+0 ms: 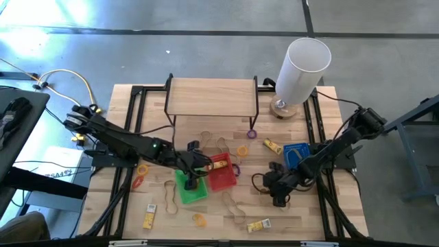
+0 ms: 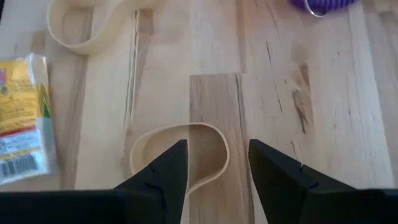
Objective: Pick & Place Office Desk Supplies
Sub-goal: Put the white rubber band into the blue bin
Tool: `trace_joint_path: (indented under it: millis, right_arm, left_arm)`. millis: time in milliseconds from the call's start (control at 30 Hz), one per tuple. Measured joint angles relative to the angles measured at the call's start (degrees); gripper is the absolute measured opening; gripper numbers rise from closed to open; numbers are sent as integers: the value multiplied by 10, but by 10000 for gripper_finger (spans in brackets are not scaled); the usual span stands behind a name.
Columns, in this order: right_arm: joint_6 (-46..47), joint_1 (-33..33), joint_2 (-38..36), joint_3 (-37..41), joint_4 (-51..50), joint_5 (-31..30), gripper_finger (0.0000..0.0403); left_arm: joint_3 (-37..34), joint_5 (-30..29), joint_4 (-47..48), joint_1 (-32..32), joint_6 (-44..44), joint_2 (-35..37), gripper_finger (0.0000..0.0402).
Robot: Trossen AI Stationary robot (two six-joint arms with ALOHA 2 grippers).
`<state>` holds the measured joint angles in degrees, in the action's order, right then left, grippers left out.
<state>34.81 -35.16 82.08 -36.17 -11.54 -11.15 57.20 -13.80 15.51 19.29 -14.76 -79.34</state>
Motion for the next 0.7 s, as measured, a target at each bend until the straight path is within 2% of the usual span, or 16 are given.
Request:
trace_joint_path:
  millis: [467, 700]
  right_arm:
    - [-17, 0, 0, 60, 84, -9, 152]
    - [-21, -1, 0, 68, 88, -17, 152]
  left_arm:
    - [-1, 1, -19, 0, 29, -10, 145]
    - [-1, 1, -23, 0, 40, -10, 145]
